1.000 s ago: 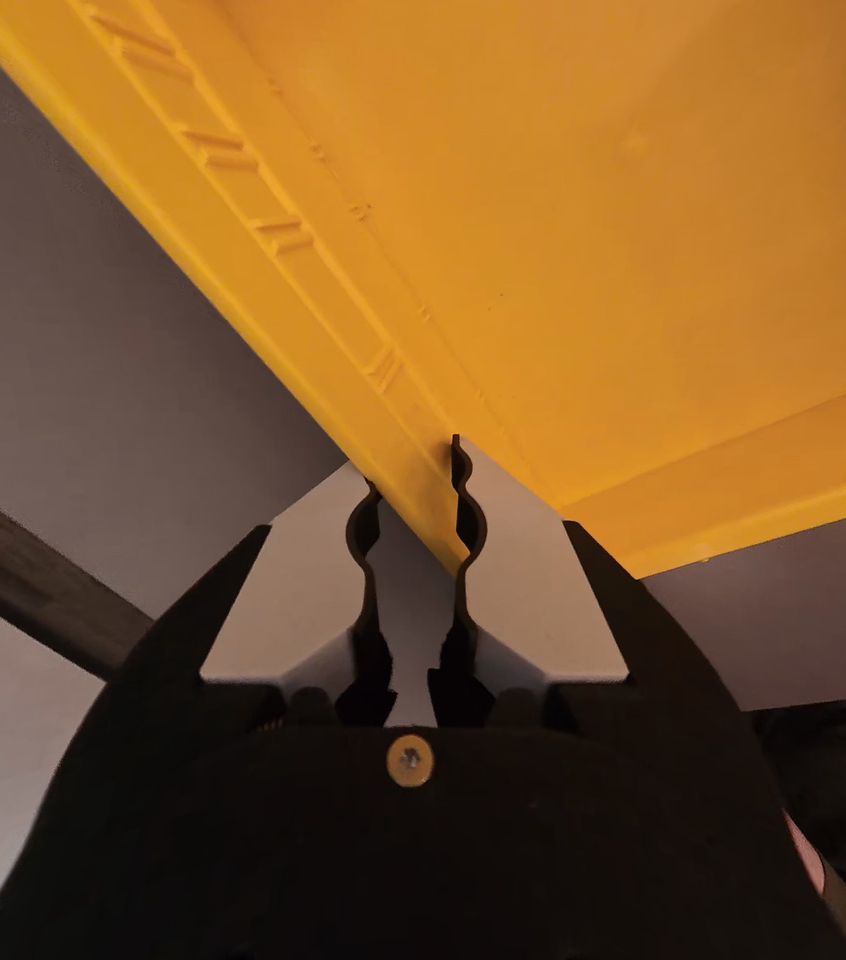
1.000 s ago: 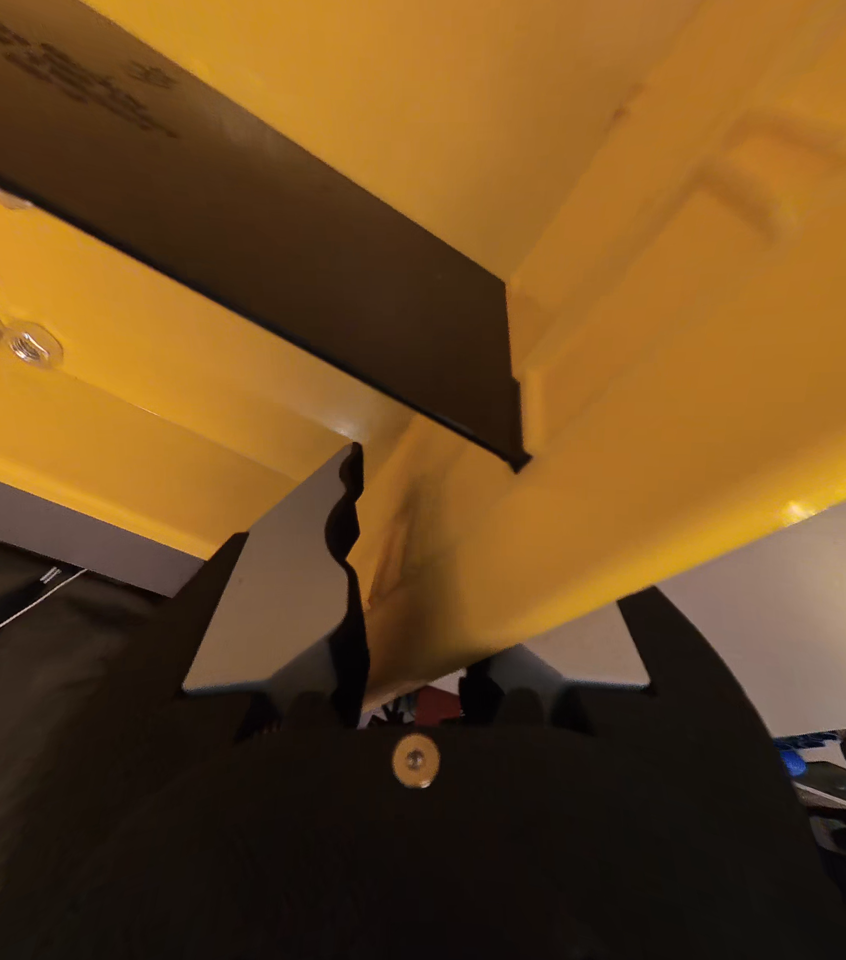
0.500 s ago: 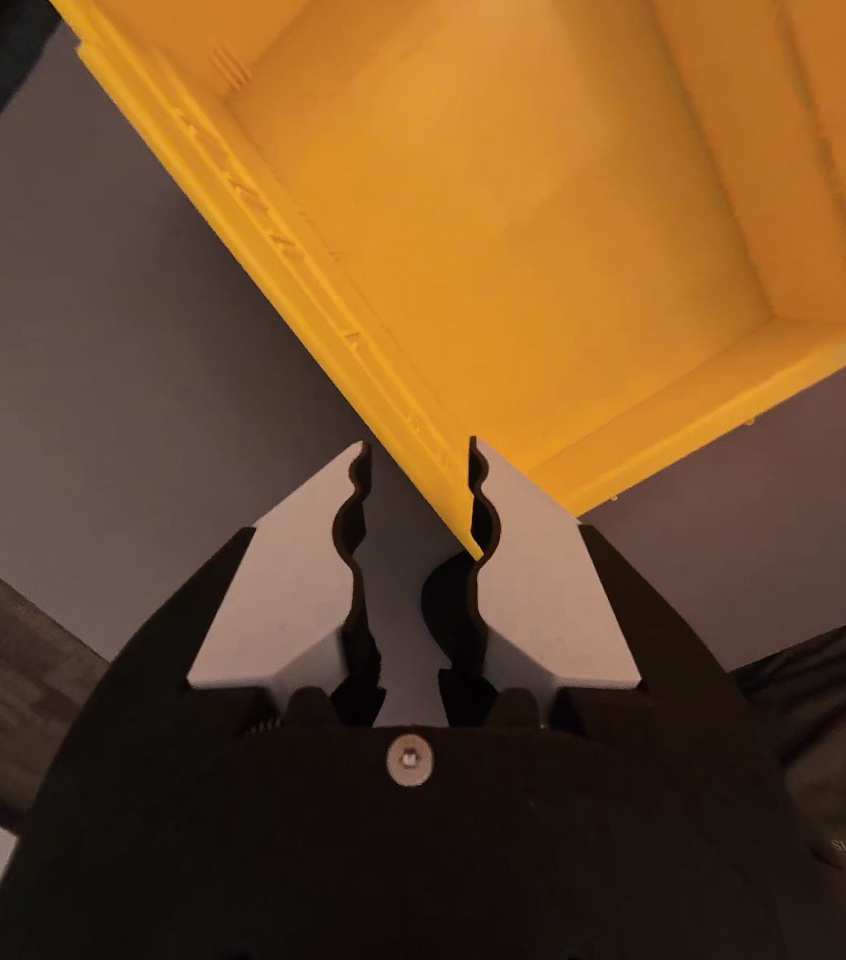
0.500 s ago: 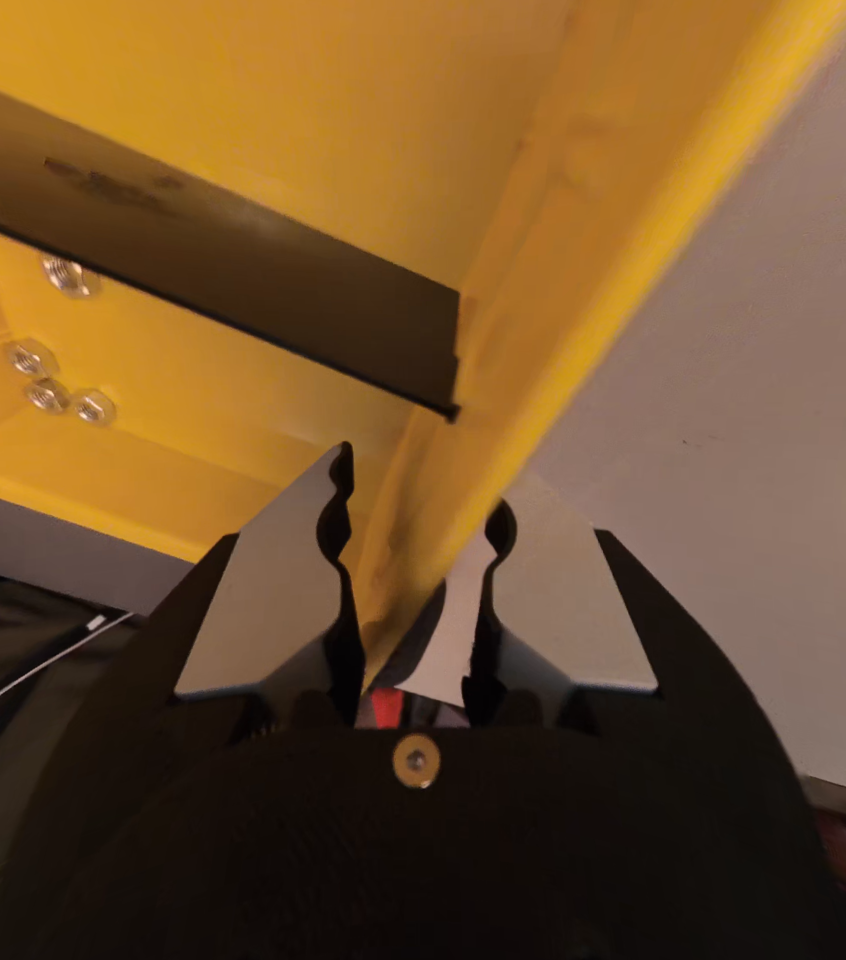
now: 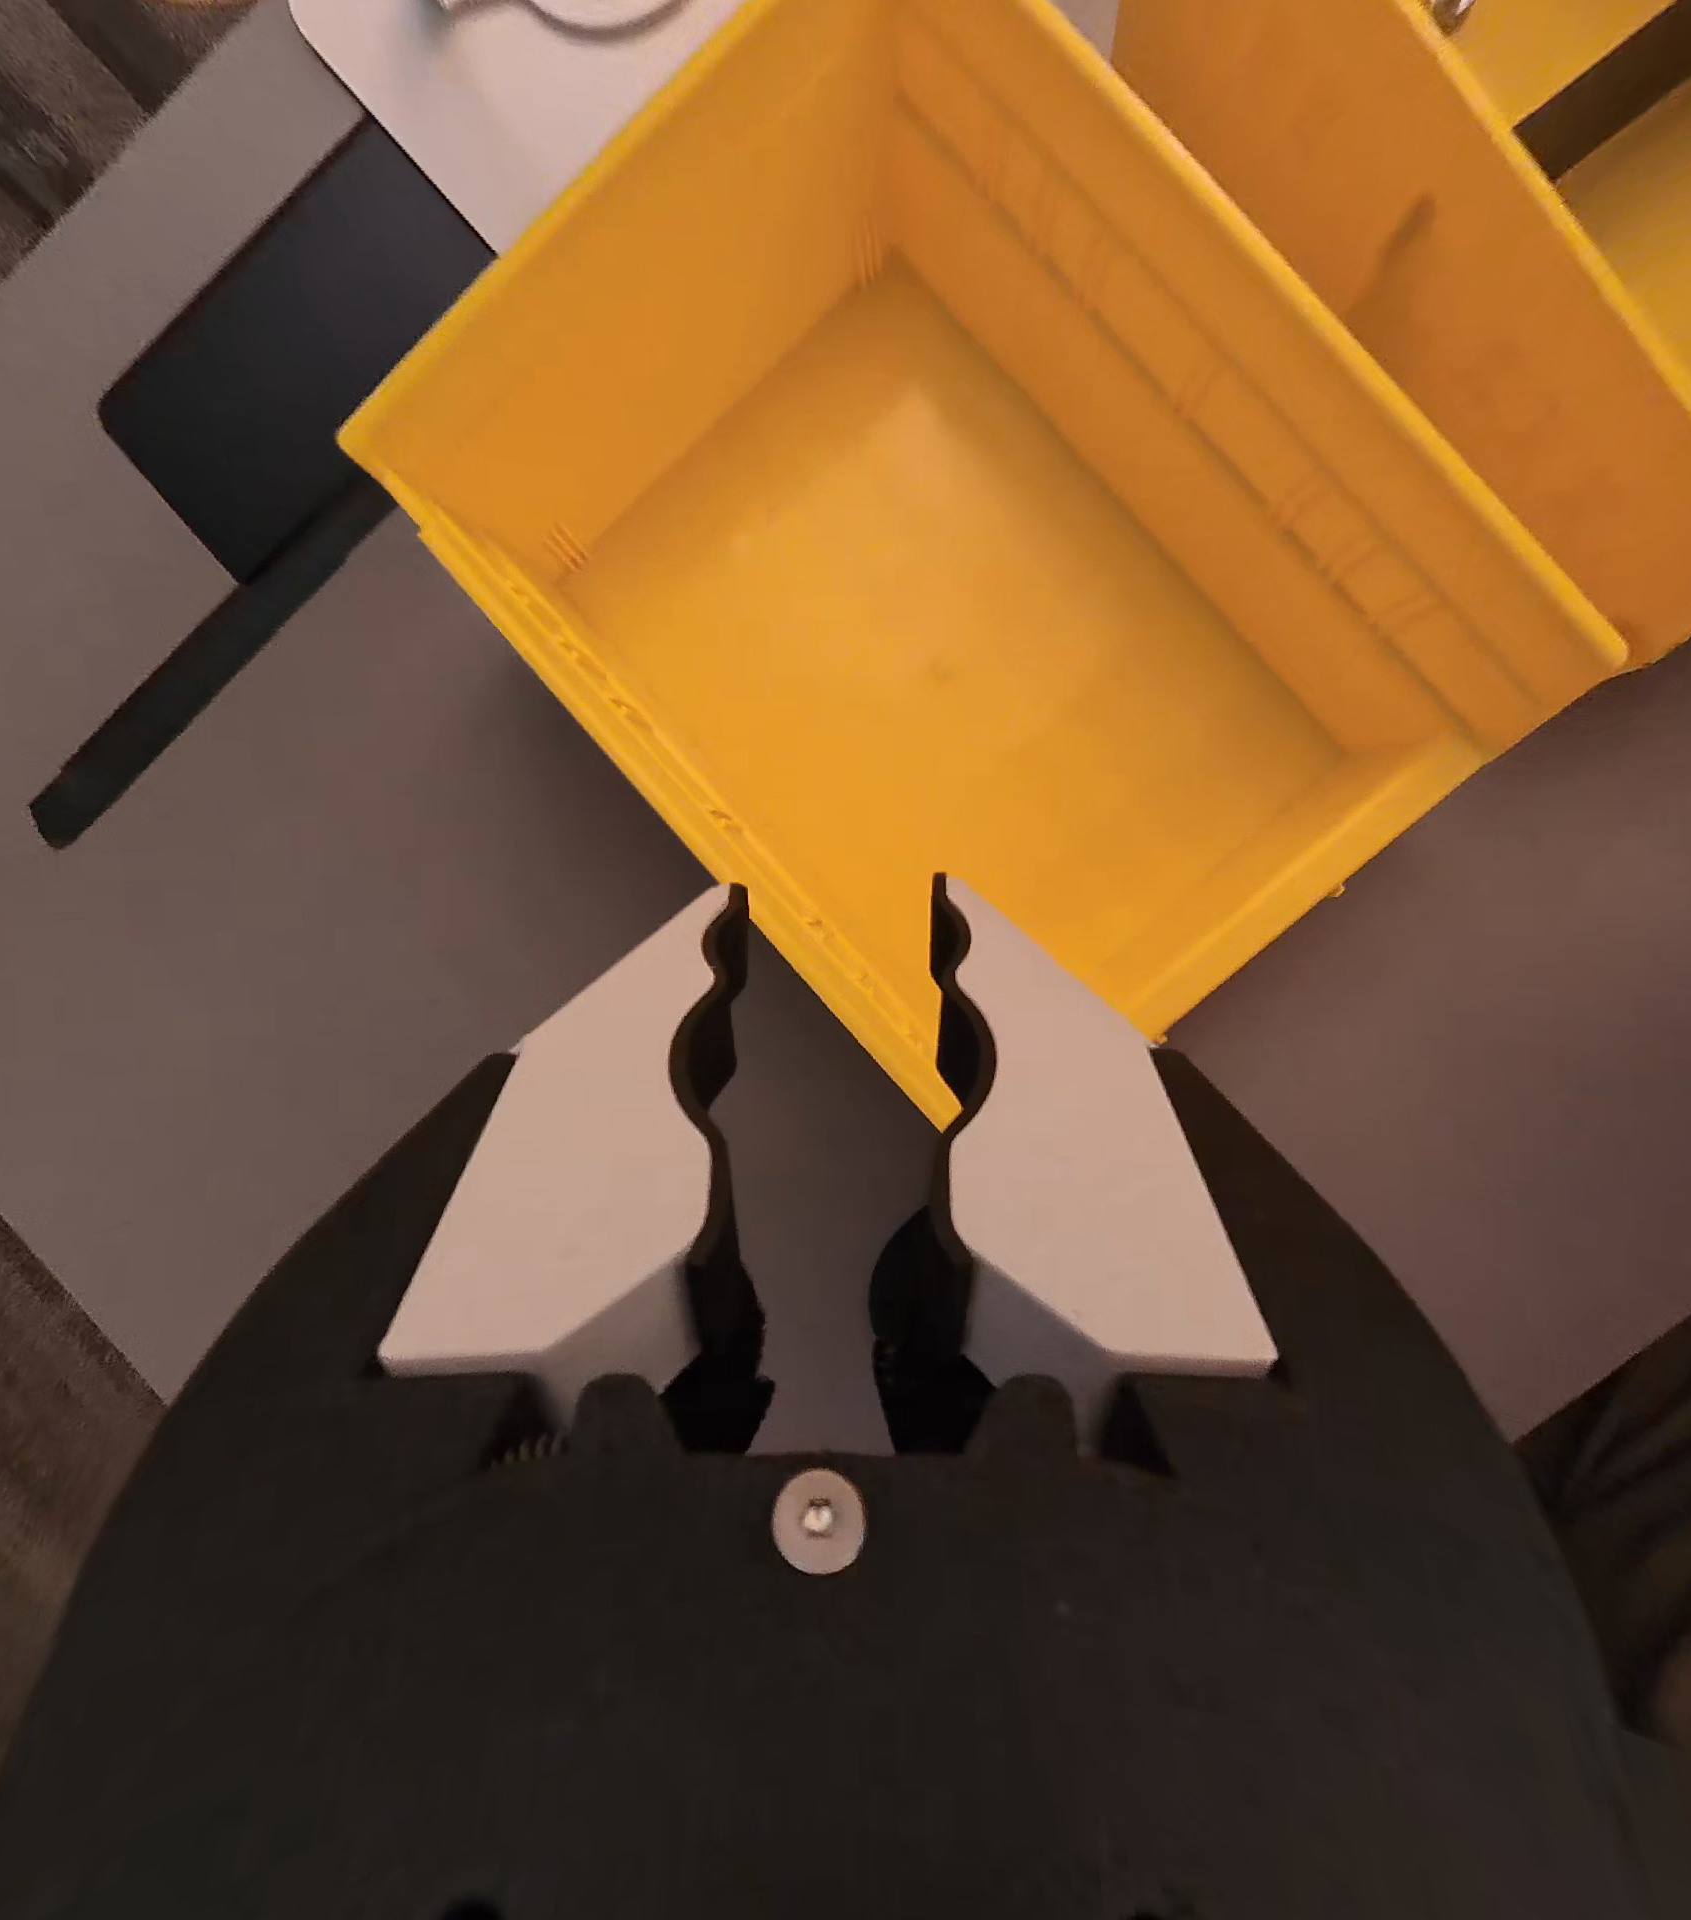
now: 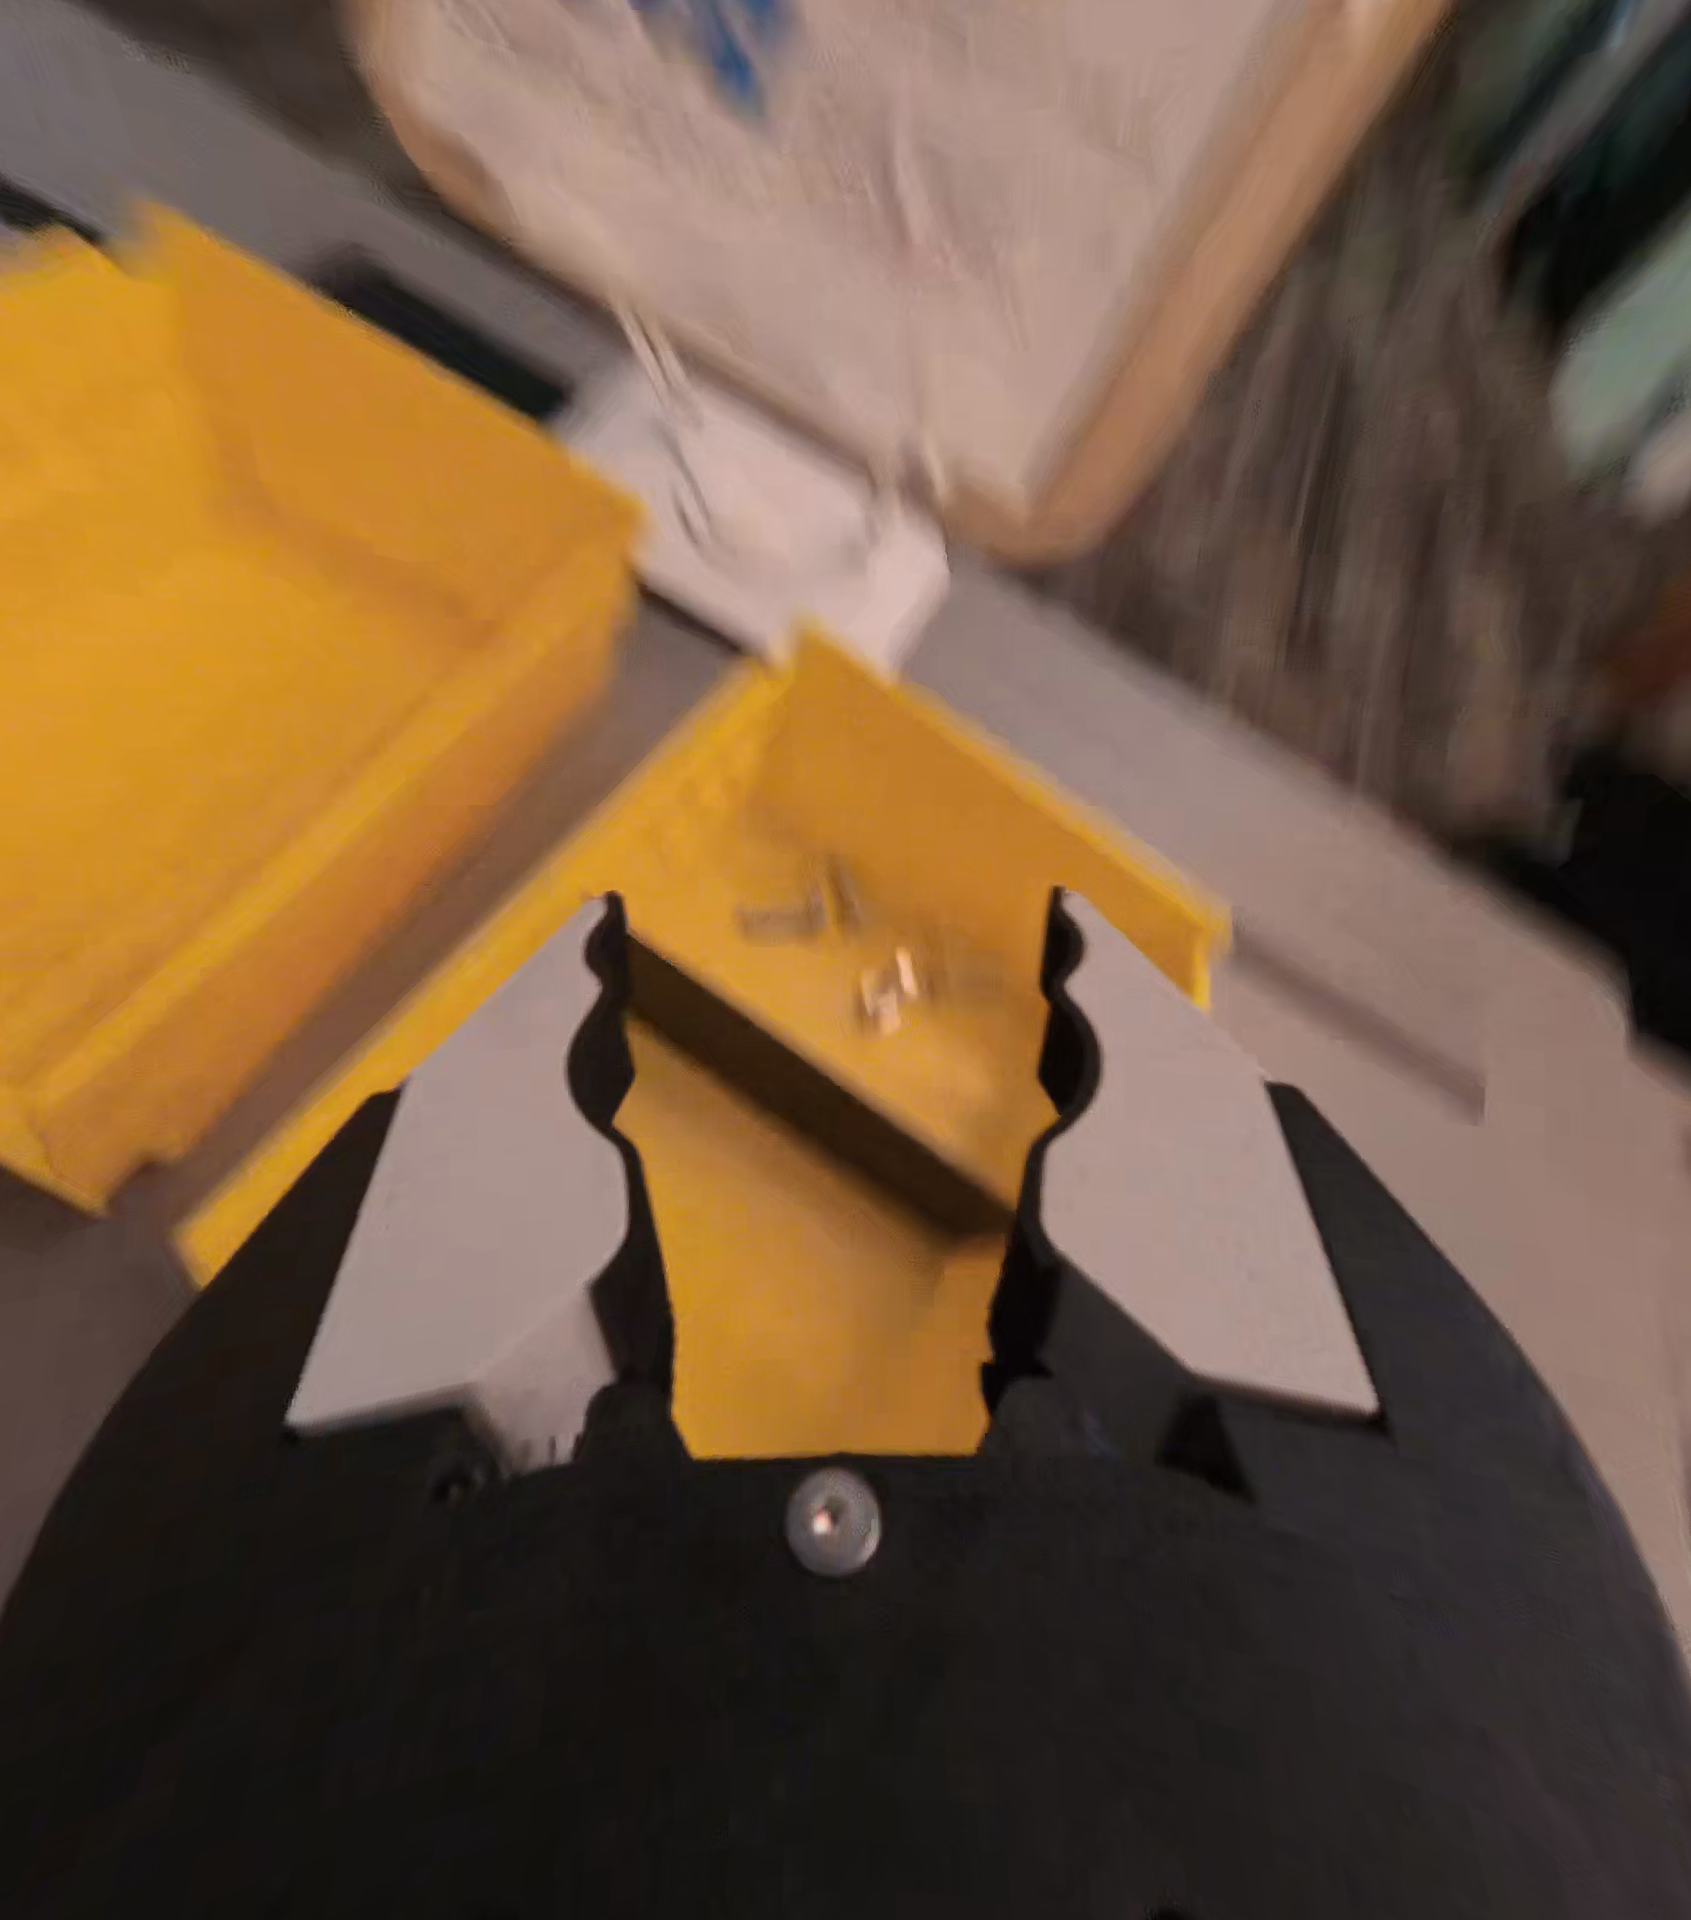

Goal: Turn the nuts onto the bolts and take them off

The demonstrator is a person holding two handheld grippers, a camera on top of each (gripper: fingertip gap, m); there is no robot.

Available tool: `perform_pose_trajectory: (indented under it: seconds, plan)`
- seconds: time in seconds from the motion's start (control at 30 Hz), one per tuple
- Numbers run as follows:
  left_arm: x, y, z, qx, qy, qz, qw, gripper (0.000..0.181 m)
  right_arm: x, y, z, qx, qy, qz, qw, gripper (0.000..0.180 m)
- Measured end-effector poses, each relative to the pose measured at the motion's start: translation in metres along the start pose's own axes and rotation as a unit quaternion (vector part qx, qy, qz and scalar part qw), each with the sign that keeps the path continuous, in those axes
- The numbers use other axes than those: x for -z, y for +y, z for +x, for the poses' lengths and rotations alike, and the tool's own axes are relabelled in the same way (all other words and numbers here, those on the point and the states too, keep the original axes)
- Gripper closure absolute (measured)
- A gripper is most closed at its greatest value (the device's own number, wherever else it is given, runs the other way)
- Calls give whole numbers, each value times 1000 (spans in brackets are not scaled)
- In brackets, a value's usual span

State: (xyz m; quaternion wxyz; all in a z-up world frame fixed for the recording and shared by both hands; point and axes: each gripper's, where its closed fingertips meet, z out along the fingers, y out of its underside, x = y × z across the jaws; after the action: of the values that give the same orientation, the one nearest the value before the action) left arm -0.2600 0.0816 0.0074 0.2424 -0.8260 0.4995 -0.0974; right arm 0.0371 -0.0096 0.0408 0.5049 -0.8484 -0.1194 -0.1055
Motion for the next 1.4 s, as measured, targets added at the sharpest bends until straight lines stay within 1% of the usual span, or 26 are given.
perform_pose_trajectory:
  seconds: [0.03,0.07,0.1,0.13,0.17,0.2,0.23,0.27,0.33,0.37,0.4,0.5,0.57,0.6,0.7,0.73,0.8,0.93,1.0,1.03,1.1,1.2,1.37,1.4]
  plan:
    - [2,-1,-1,1,-1,7,1000,147,-4,-25,-24,50,-23,70,996,89]
    - [4,-2,-2,2,-2,13,1000,147,-12,-39,-49,102,-55,104,988,80]
    - [6,-2,-2,2,-2,18,1000,147,-26,-41,-63,133,-66,87,985,80]
    - [7,-2,-2,2,0,21,1000,147,-41,-37,-68,148,-61,53,986,77]
    - [8,-1,-1,1,3,22,1000,147,-55,-32,-78,155,-78,26,985,78]
    - [8,1,0,-2,5,21,1000,147,-65,-28,-93,152,-112,10,982,78]
    - [9,2,0,-5,5,21,1000,147,-73,-25,-103,150,-130,2,980,78]
    - [10,3,0,-7,6,21,1000,147,-79,-24,-107,165,-126,0,978,78]
    - [12,3,1,-9,10,29,1000,147,-87,-24,-106,230,-93,5,969,79]
    - [14,3,2,-8,15,33,999,147,-89,-21,-110,241,-92,-2,966,82]
    - [15,2,2,-8,19,37,999,147,-90,-16,-118,226,-114,-20,967,84]
    - [16,4,1,-6,27,42,999,147,-95,0,-139,119,-185,-101,970,84]
    - [16,5,0,-4,32,43,999,147,-99,3,-155,43,-237,-148,959,83]
    - [17,6,0,-3,34,43,999,147,-102,6,-157,9,-244,-178,953,86]
    - [18,7,1,-8,34,44,998,147,-111,18,-162,-59,-247,-269,929,96]
    - [19,7,1,-13,33,47,998,147,-114,21,-163,-70,-244,-290,923,102]
    - [23,3,3,-21,37,62,997,149,-122,28,-163,-76,-222,-329,915,110]
    - [25,1,7,-27,44,68,996,150,-133,46,-163,-83,-194,-411,887,127]
    - [23,3,7,-32,41,61,997,150,-137,53,-155,-72,-169,-435,881,146]
    - [23,3,8,-34,40,59,997,150,-137,55,-155,-79,-172,-447,874,149]
    - [23,2,7,-40,33,62,997,150,-136,58,-160,-124,-188,-465,856,160]
    - [28,-3,8,-44,35,80,995,152,-134,63,-165,-170,-208,-483,833,164]
    - [39,-14,6,-42,26,121,991,154,-138,58,-166,-237,-224,-480,814,172]
    - [43,-19,5,-37,25,137,990,154,-139,54,-167,-254,-233,-473,811,171]
